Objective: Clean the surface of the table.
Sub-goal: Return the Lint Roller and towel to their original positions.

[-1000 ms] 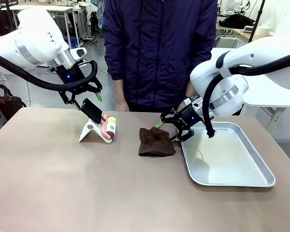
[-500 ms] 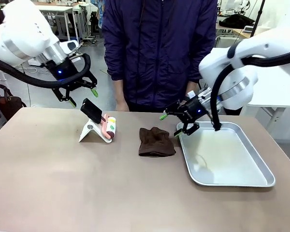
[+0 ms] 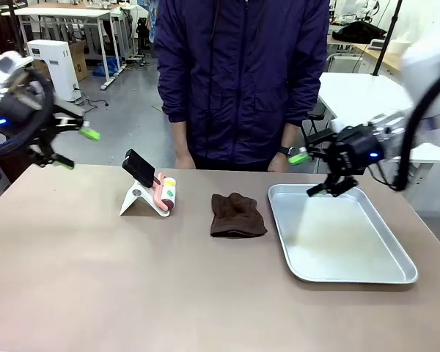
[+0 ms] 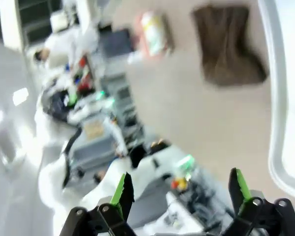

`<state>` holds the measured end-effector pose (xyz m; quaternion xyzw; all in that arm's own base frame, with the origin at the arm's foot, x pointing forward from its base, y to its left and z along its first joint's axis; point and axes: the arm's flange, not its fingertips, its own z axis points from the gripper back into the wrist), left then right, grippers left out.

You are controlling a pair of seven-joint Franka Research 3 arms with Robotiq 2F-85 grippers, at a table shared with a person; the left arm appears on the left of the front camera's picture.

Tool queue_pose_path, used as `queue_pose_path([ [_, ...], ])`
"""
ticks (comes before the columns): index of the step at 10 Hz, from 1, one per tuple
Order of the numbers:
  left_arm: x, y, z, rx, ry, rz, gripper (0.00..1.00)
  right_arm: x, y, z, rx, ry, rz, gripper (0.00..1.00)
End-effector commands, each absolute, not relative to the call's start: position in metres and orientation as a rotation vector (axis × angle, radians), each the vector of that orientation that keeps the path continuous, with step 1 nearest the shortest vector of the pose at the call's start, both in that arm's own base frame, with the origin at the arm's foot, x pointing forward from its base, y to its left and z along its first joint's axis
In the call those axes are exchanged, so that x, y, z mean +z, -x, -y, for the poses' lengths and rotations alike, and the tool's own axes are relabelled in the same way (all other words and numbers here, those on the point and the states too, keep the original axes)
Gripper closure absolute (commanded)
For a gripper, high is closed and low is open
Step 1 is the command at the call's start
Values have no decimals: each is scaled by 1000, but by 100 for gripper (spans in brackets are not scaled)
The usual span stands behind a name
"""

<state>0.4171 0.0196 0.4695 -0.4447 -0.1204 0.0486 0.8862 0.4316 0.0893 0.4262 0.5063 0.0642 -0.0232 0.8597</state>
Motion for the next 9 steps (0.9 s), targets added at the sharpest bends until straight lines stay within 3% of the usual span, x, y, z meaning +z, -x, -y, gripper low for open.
queue_pose_path([
  [1, 441, -391, -75, 119, 1220, 325, 0, 422, -397, -42, -16, -1273, -196, 0],
  [3, 406, -372, -130, 129, 1459, 416, 0, 413, -374, 8, -32, -1480, -187, 0],
  [6, 391, -378, -145, -2, 1555, 467, 0, 395, -377, 39, -140, -1513, -44, 0],
  [7, 391, -388, -142, -21, 1508, 364, 0, 387, -382, 26, -184, -1399, 72, 0],
  [8, 392, -356, -148, 97, 1534, 468, 0, 401, -366, 47, -140, -1499, -114, 0],
  [9, 392, -356, -148, 97, 1534, 468, 0, 401, -366, 47, -140, -1499, -114, 0],
])
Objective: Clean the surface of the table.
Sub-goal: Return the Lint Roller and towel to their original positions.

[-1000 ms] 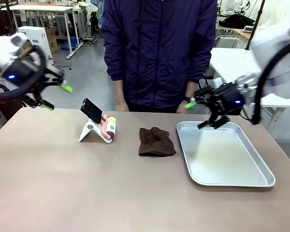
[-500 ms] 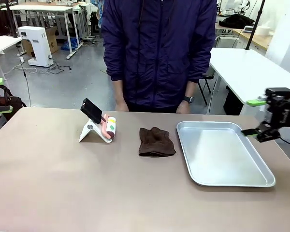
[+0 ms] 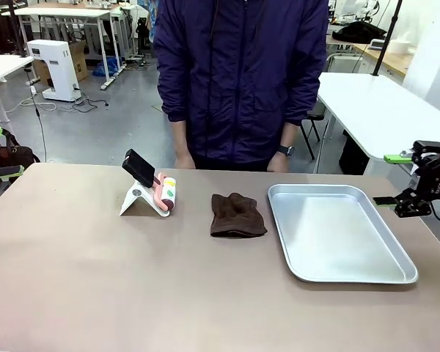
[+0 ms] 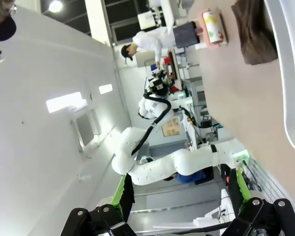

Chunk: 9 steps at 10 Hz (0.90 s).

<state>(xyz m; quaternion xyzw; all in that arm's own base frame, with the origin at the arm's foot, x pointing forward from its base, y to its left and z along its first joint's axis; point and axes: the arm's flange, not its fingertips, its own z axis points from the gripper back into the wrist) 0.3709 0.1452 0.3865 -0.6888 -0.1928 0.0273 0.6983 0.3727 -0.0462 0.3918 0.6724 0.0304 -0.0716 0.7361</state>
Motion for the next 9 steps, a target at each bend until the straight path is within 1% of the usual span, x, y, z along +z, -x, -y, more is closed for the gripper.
queue_pose_path([
  [1, 392, -356, -148, 97, 1534, 468, 0, 401, -366, 47, -140, -1499, -114, 0],
  [9, 392, -356, -148, 97, 1534, 468, 0, 401, -366, 47, -140, -1499, -114, 0],
])
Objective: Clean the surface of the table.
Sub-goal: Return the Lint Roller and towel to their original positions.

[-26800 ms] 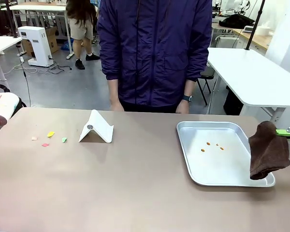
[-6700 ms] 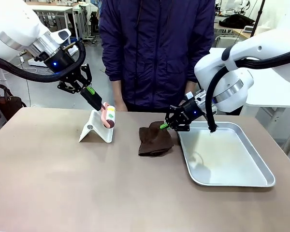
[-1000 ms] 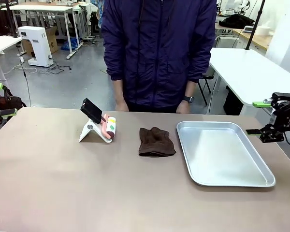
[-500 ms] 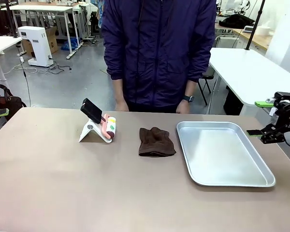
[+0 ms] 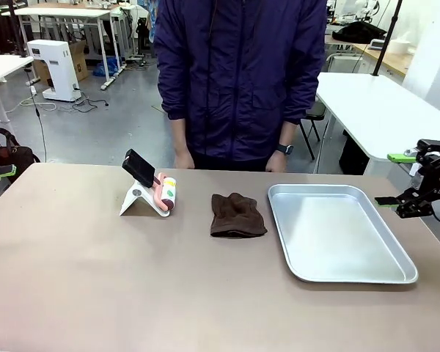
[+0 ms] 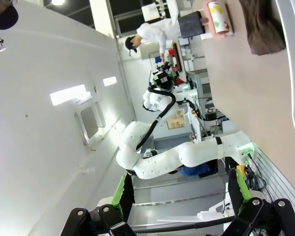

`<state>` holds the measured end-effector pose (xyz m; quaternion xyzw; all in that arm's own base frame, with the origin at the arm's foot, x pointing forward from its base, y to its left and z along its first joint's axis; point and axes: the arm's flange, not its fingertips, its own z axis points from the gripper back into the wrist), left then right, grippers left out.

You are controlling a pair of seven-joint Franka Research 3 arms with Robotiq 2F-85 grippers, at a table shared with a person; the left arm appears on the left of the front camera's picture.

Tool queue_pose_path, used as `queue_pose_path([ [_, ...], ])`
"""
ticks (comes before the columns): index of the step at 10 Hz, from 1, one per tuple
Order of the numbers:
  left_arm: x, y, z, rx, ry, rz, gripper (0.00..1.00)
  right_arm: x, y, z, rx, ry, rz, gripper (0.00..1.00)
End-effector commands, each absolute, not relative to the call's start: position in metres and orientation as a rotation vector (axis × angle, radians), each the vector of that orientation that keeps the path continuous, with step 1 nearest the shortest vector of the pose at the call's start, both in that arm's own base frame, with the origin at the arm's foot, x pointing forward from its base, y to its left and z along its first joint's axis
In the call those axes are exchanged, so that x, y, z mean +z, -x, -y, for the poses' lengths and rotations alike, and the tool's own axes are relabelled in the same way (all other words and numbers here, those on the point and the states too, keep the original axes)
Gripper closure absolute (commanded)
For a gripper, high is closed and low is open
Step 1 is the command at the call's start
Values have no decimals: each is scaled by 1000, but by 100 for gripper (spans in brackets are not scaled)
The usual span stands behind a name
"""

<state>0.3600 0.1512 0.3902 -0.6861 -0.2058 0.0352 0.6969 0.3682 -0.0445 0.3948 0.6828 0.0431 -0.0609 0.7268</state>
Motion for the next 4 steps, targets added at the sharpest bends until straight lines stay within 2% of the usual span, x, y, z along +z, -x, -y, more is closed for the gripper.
queue_pose_path([
  [1, 392, -356, -148, 97, 1534, 468, 0, 401, -366, 47, -140, -1499, -114, 0],
  [4, 392, -356, -148, 97, 1534, 468, 0, 401, -366, 47, -140, -1499, -114, 0],
])
